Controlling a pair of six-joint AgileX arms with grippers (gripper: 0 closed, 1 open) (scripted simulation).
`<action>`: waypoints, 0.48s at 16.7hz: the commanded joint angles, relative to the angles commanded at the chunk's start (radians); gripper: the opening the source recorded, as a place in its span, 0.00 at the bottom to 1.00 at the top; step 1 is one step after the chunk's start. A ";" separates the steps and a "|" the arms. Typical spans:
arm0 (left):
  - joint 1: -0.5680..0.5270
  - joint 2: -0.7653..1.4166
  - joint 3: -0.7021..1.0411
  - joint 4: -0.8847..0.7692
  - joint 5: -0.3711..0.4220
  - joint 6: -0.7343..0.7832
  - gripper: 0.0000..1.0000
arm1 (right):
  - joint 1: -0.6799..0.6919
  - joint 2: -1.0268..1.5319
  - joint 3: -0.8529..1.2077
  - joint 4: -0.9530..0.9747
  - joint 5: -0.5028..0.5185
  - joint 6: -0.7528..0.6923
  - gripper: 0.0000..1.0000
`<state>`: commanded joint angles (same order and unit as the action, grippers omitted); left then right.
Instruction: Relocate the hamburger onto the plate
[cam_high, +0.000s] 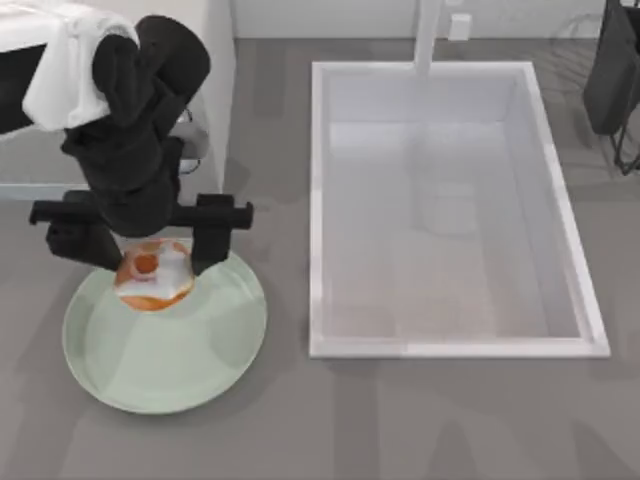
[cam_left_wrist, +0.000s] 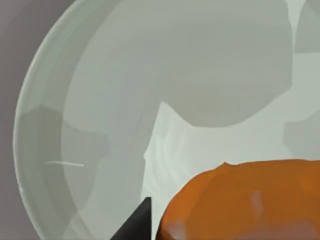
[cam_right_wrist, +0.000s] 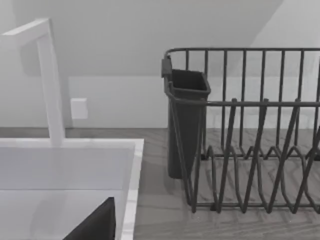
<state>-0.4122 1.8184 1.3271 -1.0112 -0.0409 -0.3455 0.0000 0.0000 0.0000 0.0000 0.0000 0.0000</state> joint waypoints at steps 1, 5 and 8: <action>0.001 -0.002 -0.004 -0.001 -0.003 -0.014 0.00 | 0.000 0.000 0.000 0.000 0.000 0.000 1.00; 0.004 -0.001 -0.001 -0.001 -0.003 -0.015 0.00 | 0.000 0.000 0.000 0.000 0.000 0.000 1.00; 0.005 0.009 -0.030 0.037 -0.003 -0.014 0.00 | 0.000 0.000 0.000 0.000 0.000 0.000 1.00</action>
<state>-0.4068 1.8276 1.2970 -0.9741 -0.0438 -0.3600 0.0000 0.0000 0.0000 0.0000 0.0000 0.0000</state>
